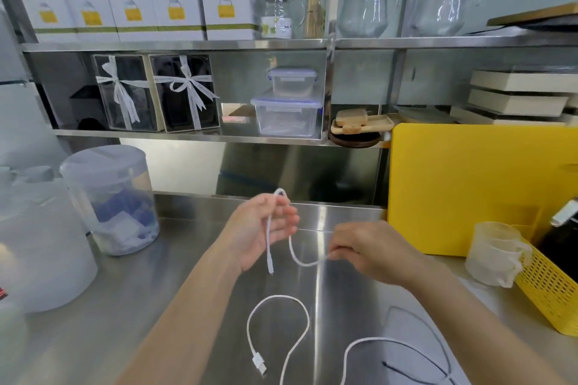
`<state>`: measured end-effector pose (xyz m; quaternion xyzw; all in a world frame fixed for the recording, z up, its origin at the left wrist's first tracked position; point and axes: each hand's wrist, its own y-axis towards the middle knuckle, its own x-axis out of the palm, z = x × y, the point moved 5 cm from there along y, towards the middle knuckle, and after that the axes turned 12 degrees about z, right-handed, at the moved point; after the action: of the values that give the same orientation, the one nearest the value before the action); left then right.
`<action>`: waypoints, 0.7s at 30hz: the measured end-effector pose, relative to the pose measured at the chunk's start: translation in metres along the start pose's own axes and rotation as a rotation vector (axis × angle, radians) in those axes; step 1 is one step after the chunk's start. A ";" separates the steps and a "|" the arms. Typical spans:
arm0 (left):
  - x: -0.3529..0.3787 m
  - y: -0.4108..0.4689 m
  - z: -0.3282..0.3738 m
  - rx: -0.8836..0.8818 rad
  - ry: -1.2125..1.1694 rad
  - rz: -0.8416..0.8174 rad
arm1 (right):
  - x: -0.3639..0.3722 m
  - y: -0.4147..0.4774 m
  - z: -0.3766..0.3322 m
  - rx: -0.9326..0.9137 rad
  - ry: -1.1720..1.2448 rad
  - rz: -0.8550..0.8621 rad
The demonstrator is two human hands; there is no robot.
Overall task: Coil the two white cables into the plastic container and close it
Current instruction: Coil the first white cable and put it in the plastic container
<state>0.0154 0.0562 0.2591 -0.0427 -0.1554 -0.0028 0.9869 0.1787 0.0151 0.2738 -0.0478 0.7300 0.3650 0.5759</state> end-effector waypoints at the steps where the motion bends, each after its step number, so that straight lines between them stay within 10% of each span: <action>1: 0.009 -0.006 -0.004 -0.006 0.118 -0.060 | -0.010 0.006 -0.011 -0.030 0.030 0.020; 6: 0.029 -0.026 -0.016 -0.099 0.241 -0.282 | -0.038 0.031 -0.029 0.029 0.065 0.043; 14: 0.017 -0.033 -0.015 -0.201 -0.204 -0.339 | -0.026 0.025 0.018 0.434 0.362 0.291; 21: 0.016 -0.045 0.001 -0.176 -0.558 -0.710 | 0.010 -0.002 0.044 0.641 0.678 0.303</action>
<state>0.0296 0.0115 0.2683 -0.0698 -0.4194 -0.3425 0.8378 0.2120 0.0434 0.2615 0.1224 0.9507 0.1654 0.2320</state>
